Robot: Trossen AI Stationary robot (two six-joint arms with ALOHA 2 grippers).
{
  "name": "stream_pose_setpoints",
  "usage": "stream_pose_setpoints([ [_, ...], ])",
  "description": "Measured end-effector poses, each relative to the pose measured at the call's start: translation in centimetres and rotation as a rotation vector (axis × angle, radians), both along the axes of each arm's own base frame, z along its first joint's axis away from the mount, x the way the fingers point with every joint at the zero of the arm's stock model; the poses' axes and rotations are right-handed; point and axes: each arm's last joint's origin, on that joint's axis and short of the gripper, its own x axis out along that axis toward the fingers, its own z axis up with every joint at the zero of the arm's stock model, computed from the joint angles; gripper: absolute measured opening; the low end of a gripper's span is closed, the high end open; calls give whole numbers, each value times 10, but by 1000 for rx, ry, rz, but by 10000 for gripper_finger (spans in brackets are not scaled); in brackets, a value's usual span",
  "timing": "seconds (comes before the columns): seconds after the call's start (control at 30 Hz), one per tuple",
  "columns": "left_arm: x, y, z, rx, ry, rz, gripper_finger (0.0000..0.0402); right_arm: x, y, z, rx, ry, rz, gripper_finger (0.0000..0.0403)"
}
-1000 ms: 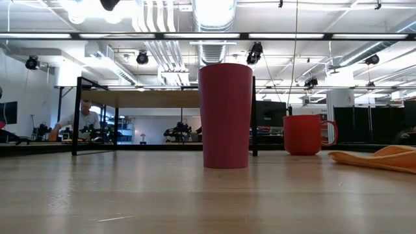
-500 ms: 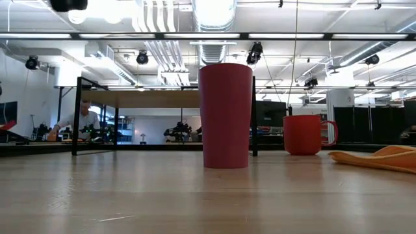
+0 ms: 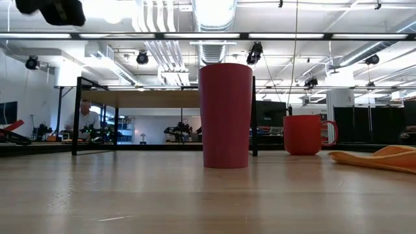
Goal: Stack small to large cups/mugs on shelf
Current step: Put the pink cup on the shelf
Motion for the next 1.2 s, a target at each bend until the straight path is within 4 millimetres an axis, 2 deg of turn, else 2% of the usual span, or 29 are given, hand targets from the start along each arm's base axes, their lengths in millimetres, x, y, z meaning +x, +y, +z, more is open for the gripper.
stream_pose_setpoints([
  [0.53,43,-5,-46,87,129,-130,0,-11,2,10,30,-85,-21,9],
  [0.87,66,8,-68,65,181,-7,0,-19,4,10,39,-59,-8,9],
  [1.03,76,8,-69,43,130,14,0,-31,5,11,32,-23,-2,9],
  [1.2,84,11,-60,27,64,40,4,-48,8,15,30,-21,-1,9],
])
